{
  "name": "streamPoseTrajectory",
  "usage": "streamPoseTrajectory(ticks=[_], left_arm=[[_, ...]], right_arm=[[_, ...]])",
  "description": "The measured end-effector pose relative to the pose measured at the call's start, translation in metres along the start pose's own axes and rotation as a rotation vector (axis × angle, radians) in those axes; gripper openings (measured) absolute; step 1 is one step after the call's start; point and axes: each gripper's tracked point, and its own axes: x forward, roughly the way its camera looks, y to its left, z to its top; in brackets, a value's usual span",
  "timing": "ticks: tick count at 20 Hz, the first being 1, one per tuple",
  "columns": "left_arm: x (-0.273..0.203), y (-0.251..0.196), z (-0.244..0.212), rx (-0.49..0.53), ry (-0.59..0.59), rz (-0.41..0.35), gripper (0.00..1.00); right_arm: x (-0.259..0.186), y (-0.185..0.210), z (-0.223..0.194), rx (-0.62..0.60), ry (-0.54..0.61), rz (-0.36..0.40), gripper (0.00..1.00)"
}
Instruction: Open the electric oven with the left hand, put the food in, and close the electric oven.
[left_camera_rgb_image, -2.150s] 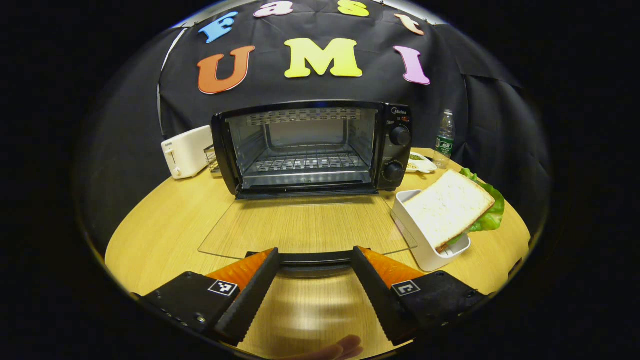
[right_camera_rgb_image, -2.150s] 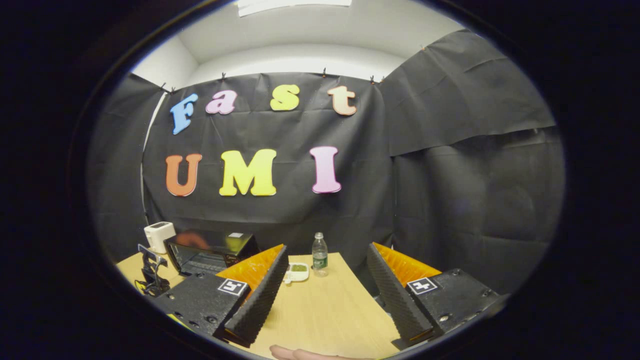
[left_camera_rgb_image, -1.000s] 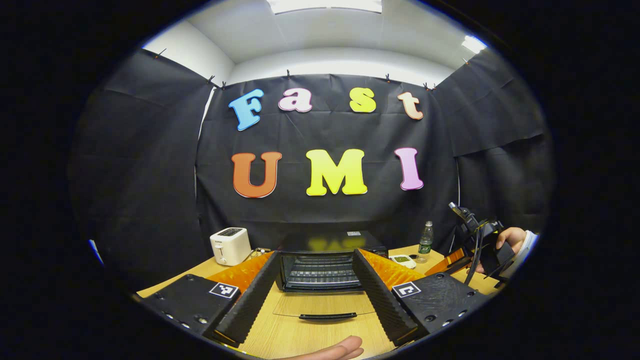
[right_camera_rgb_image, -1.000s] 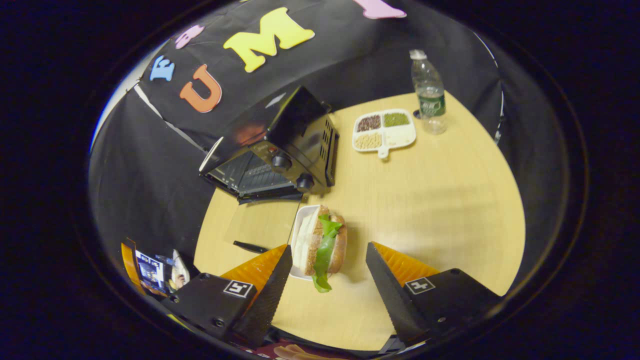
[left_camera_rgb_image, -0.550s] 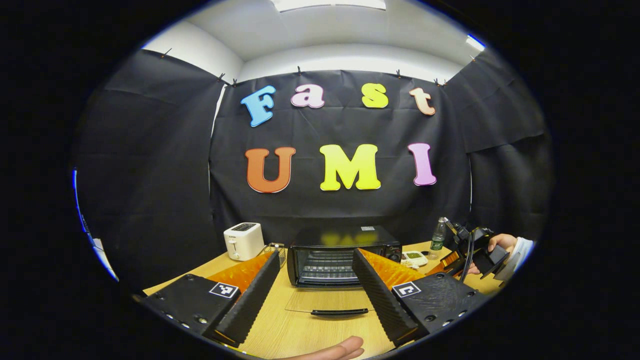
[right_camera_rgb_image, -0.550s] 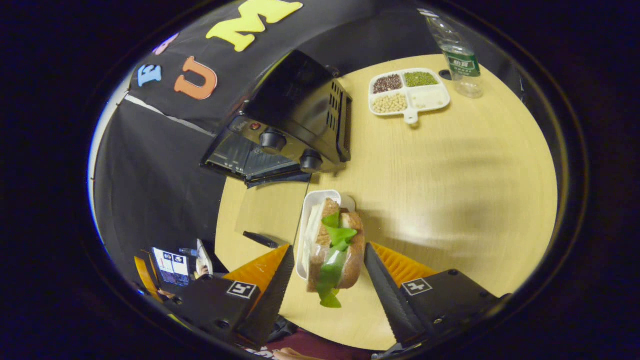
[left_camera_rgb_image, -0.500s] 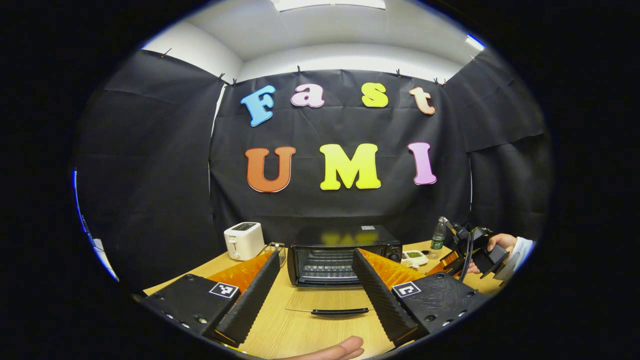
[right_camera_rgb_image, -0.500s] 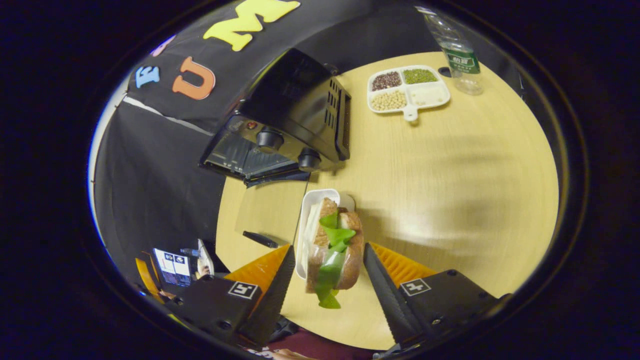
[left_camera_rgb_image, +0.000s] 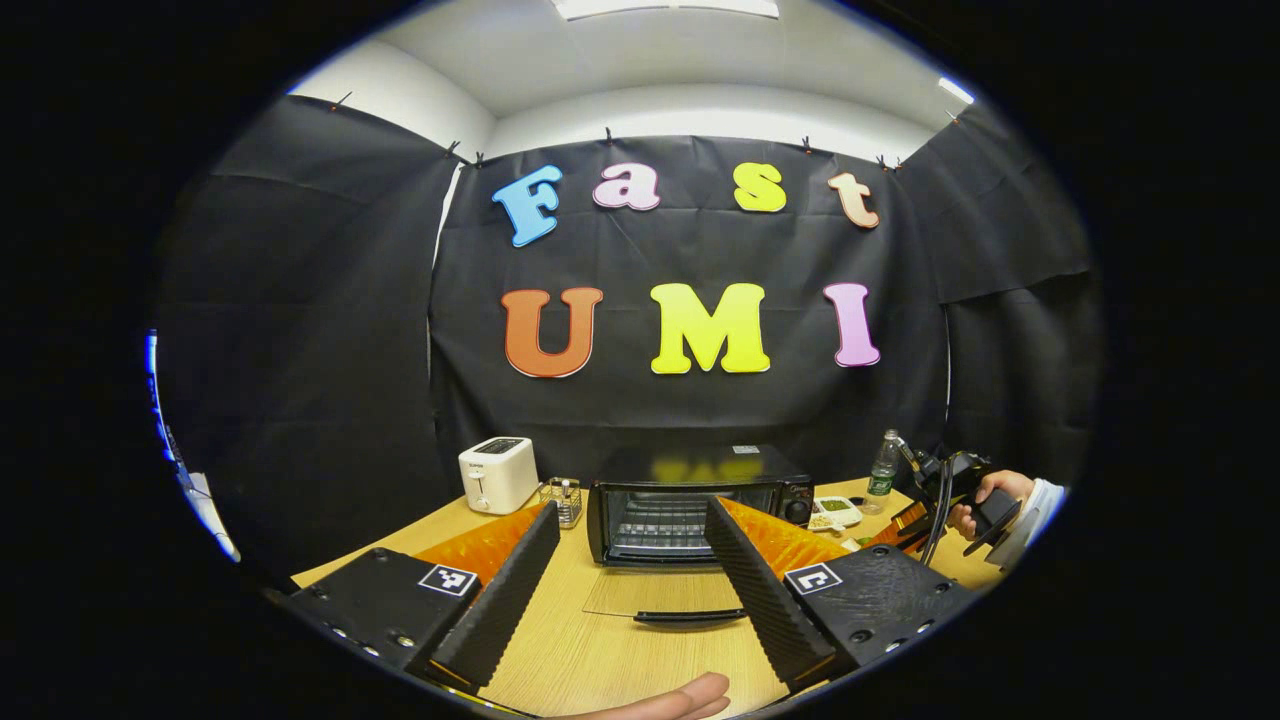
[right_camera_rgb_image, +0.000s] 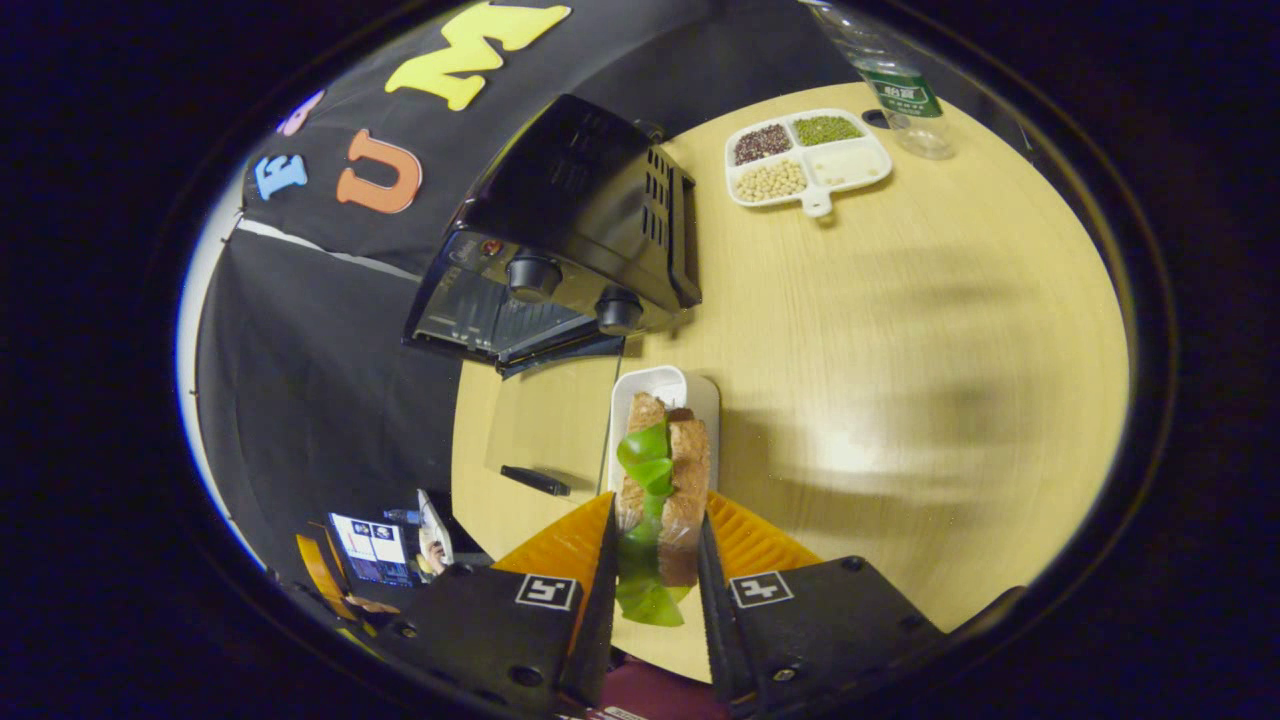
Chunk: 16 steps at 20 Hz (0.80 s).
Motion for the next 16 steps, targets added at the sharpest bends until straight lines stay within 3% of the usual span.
streamPoseTrajectory(ticks=[7, 8, 9, 10, 16], left_arm=[[-0.027, 0.019, 0.01, -0.03, -0.051, -0.028, 0.96], [-0.031, 0.023, 0.012, -0.039, -0.058, -0.03, 0.89], [-0.034, 0.027, 0.015, -0.046, -0.066, -0.033, 0.96], [-0.038, 0.03, 0.016, -0.051, -0.074, -0.04, 0.96], [-0.047, 0.051, 0.006, -0.057, -0.076, -0.068, 0.94]], right_arm=[[-0.035, 0.034, -0.023, 0.018, -0.151, 0.05, 0.42], [-0.039, 0.041, -0.028, 0.023, -0.17, 0.069, 0.42], [-0.041, 0.05, -0.034, 0.028, -0.188, 0.087, 0.42], [-0.044, 0.056, -0.039, 0.031, -0.208, 0.099, 0.42], [-0.023, 0.103, -0.065, 0.039, -0.345, 0.128, 0.42]])
